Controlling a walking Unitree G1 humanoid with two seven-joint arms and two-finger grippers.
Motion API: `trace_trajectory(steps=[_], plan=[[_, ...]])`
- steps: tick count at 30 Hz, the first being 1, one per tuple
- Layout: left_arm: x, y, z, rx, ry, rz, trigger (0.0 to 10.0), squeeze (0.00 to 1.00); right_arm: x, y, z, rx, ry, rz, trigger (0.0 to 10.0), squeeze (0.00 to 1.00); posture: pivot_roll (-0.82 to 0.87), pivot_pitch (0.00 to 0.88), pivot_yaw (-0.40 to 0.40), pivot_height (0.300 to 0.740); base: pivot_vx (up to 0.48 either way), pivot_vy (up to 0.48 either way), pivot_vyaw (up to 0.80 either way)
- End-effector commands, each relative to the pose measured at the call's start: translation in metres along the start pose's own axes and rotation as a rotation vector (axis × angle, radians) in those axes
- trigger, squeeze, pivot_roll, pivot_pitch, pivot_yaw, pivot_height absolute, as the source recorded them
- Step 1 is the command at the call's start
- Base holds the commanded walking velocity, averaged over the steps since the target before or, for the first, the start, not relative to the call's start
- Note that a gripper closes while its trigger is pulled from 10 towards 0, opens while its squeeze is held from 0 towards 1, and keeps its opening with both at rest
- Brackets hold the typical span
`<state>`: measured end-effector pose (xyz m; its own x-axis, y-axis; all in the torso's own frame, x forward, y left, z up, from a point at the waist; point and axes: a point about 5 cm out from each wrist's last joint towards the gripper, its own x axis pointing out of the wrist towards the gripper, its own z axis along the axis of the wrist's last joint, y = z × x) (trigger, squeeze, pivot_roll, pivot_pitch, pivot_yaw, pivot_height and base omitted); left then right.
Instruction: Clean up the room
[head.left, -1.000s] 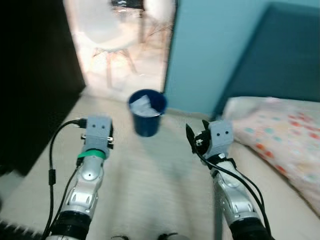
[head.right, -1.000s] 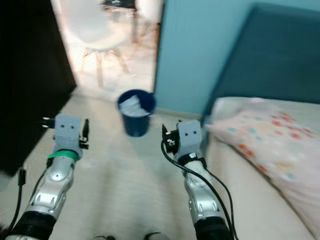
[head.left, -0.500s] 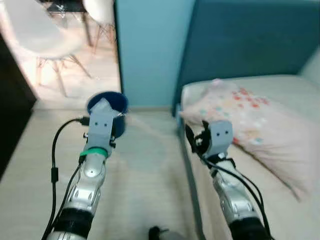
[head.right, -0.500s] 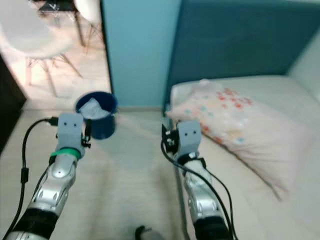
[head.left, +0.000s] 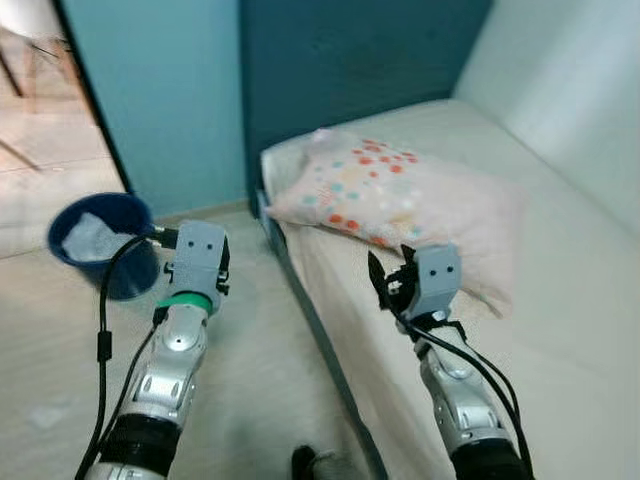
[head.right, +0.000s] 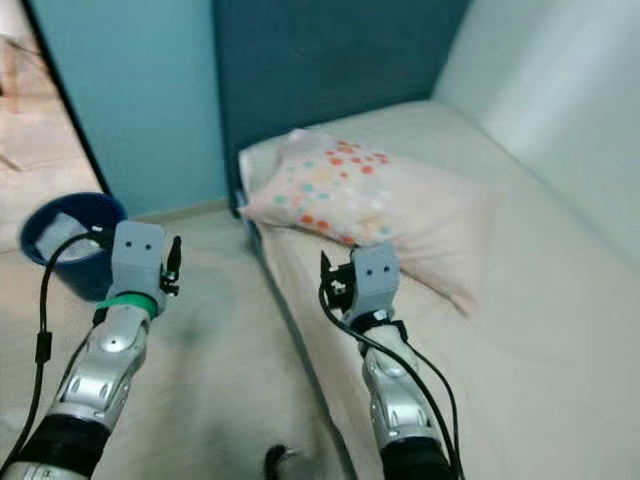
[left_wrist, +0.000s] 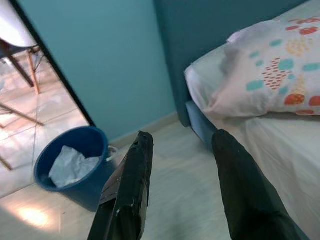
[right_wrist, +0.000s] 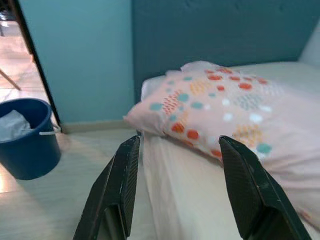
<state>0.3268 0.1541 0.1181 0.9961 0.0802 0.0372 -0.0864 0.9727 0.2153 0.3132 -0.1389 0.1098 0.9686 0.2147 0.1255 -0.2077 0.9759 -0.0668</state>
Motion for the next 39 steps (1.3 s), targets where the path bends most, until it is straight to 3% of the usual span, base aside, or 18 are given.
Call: trace_trajectory(steps=[1,16,18,22,24,25,26,30,32,35,36,38,39], plan=[[-0.002,-0.001,-0.004,-0.003,0.021,-0.005,10.0,0.00,-0.003,-0.001,-0.005,0.010,0.020,-0.009,10.0,0.00,-0.05,0.051,0.031,0.740,0.000,0.000,-0.80],[-0.002,-0.006,0.006,-0.003,-0.038,-0.074,10.0,0.00,0.002,0.004,0.001,0.015,-0.003,0.013,10.0,0.00,-0.05,0.050,0.035,0.740,0.000,0.000,-0.80],[0.002,0.000,0.018,0.055,-0.128,-0.070,10.0,0.00,0.008,0.010,0.007,0.021,-0.030,0.048,10.0,0.00,-0.05,0.050,0.038,0.740,0.000,0.000,-0.80],[0.004,0.002,0.023,0.077,-0.161,-0.065,10.0,0.00,0.010,0.013,0.009,0.025,-0.042,0.060,10.0,0.00,-0.05,0.050,0.038,0.740,0.000,0.000,-0.80],[0.009,0.009,0.038,0.118,-0.233,-0.045,10.0,0.00,0.015,0.019,0.016,0.038,-0.075,0.082,10.0,0.00,-0.05,0.049,0.042,0.740,0.000,0.000,-0.80],[0.015,0.014,0.056,0.135,-0.298,-0.024,10.0,0.00,0.019,0.022,0.023,0.052,-0.109,0.091,10.0,0.00,-0.05,0.048,0.045,0.740,0.000,0.000,-0.80],[0.015,0.014,0.056,0.135,-0.298,-0.024,10.0,0.00,0.019,0.022,0.023,0.052,-0.109,0.091,10.0,0.00,-0.05,0.048,0.045,0.740,0.000,0.000,-0.80],[0.025,0.027,0.074,0.053,-0.312,0.029,10.0,0.00,0.021,0.022,0.031,0.070,-0.146,0.079,10.0,0.00,-0.05,0.049,0.054,0.740,0.000,0.000,-0.80],[0.025,0.027,0.074,0.053,-0.312,0.029,10.0,0.00,0.021,0.022,0.031,0.070,-0.146,0.079,10.0,0.00,-0.05,0.049,0.054,0.740,0.000,0.000,-0.80],[0.037,0.044,0.094,-0.093,-0.308,0.053,10.0,0.00,0.021,0.011,0.054,0.104,-0.252,0.027,10.0,0.00,-0.05,0.050,0.054,0.740,0.000,0.000,-0.80],[0.039,0.044,0.098,-0.132,-0.303,0.017,10.0,0.00,0.022,0.007,0.065,0.104,-0.300,0.010,10.0,0.00,-0.05,0.050,0.054,0.740,0.000,0.000,-0.80],[0.037,0.031,0.086,-0.159,-0.232,-0.150,10.0,0.00,0.022,-0.005,0.089,0.066,-0.396,-0.040,10.0,0.00,-0.06,0.051,0.057,0.740,0.000,0.000,-0.64],[0.037,0.031,0.086,-0.159,-0.232,-0.150,10.0,0.00,0.022,-0.005,0.089,0.066,-0.396,-0.040,10.0,0.00,-0.06,0.051,0.057,0.740,0.000,0.000,-0.64]])
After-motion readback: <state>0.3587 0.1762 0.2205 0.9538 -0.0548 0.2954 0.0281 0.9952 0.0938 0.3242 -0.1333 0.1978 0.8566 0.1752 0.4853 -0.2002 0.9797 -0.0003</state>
